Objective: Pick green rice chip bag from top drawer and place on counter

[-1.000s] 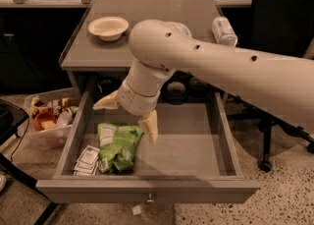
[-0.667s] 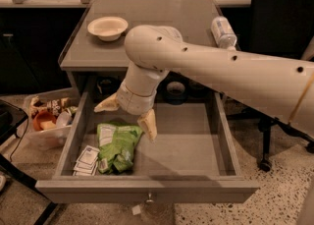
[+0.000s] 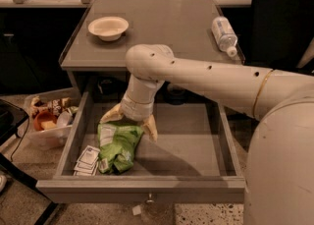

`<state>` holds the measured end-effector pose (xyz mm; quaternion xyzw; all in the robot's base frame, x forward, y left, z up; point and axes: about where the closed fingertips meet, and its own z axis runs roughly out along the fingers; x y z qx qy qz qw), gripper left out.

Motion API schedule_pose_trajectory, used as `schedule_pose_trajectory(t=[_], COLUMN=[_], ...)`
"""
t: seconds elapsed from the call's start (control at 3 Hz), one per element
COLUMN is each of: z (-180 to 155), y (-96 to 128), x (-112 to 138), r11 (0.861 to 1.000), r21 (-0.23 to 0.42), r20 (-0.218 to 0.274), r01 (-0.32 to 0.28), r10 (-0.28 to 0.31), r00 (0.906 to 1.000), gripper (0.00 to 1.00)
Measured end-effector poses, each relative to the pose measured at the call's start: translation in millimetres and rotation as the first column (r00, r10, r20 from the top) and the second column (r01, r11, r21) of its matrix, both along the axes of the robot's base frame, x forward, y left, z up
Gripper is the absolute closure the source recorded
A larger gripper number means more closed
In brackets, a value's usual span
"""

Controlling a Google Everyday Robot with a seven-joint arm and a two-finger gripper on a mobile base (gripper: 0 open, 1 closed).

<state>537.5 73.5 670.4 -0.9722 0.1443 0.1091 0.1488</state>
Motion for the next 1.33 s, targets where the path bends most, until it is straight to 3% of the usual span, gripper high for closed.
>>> schedule_pose_trajectory(t=[0.67, 1.33], z=[-22.5, -39.1], y=[33.8, 61.9], x=[-7.3, -10.2], r11=[0.997, 0.995], r21=[-0.012, -0.025], r20=[0.060, 0.086], r01=[-0.077, -0.094], r10=[0.078, 0.096], r00=[0.9952, 0.9916], gripper=[0.00, 0.00])
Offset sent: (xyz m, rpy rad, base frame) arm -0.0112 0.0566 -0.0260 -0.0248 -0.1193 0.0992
